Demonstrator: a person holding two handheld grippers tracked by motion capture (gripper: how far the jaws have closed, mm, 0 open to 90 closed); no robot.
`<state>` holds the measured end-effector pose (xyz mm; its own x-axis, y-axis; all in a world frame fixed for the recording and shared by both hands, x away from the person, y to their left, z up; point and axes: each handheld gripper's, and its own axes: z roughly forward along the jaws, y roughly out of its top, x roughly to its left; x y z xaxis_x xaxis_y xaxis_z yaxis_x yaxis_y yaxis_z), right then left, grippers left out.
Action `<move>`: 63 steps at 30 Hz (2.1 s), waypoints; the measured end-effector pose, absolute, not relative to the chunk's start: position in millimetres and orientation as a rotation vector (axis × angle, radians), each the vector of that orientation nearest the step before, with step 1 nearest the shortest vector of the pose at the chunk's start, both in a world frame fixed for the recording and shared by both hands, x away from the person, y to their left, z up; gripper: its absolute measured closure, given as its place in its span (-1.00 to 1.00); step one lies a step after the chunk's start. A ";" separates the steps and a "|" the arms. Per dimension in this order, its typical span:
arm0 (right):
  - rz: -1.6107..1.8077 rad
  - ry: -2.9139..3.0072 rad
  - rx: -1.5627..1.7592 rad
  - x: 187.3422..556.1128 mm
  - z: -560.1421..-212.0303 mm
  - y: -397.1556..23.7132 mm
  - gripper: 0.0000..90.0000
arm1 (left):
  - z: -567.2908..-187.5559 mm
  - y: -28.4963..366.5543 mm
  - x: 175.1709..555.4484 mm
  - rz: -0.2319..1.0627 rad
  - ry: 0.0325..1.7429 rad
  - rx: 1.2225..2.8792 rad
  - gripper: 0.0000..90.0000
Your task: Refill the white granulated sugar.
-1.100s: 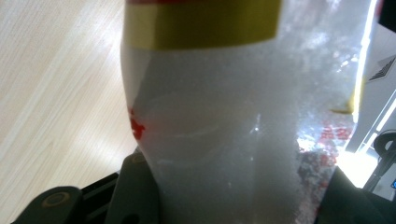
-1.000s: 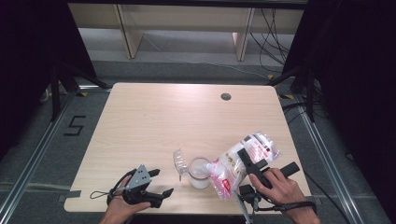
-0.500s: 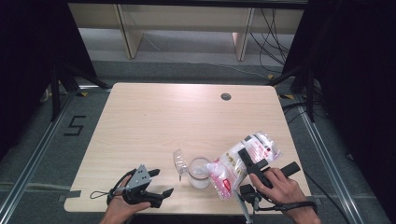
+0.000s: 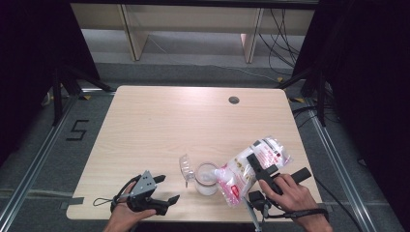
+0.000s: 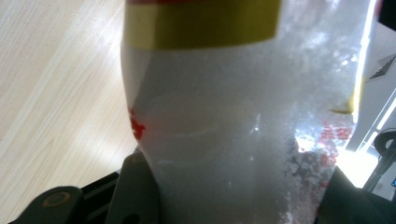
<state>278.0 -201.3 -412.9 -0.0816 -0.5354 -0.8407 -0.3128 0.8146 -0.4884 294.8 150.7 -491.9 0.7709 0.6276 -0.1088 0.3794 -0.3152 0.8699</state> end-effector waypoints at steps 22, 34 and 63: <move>-0.211 1.684 -0.682 278.6 -414.9 -200.4 0.30 | -490.9 152.1 295.1 0.314 0.742 1.960 -0.63; -0.211 1.681 -0.683 278.4 -414.0 -200.6 0.30 | -491.5 151.4 294.9 0.309 0.756 1.955 -0.63; -0.213 1.683 -0.685 278.4 -413.8 -200.6 0.30 | -491.1 151.9 295.1 0.312 0.751 1.961 -0.63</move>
<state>278.4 -200.6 -413.8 -0.0801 -0.5451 -0.8345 -0.3197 0.8070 -0.4965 295.1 151.9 -491.1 0.7766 0.6229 -0.0942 0.3730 -0.3341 0.8656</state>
